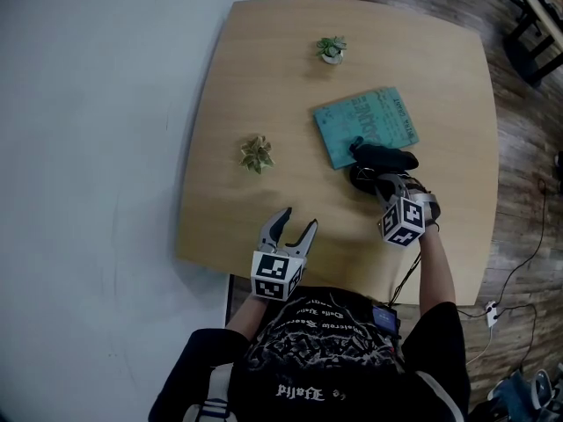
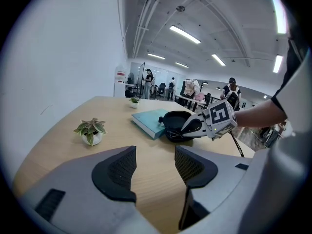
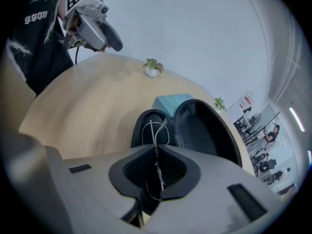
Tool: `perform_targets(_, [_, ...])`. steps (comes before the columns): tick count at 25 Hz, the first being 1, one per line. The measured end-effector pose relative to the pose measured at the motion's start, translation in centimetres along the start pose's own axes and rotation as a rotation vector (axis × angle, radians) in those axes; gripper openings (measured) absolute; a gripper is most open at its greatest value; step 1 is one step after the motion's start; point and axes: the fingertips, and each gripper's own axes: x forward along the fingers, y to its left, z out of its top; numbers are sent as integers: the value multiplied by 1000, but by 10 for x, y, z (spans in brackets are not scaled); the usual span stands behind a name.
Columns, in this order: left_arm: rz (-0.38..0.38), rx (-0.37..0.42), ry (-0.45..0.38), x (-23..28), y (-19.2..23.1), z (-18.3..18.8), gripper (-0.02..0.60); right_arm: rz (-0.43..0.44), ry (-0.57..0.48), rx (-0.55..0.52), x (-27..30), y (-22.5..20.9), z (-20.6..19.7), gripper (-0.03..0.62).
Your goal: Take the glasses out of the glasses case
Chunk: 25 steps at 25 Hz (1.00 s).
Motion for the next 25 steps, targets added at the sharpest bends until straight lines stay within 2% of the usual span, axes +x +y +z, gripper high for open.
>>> perform_targets(14, [-16, 34, 11, -1, -7, -6, 253, -37, -27, 1, -17, -4, 11, 23])
perform_targets(25, [-27, 48, 2, -6, -11, -9, 253, -80, -63, 41, -33, -11, 24, 14])
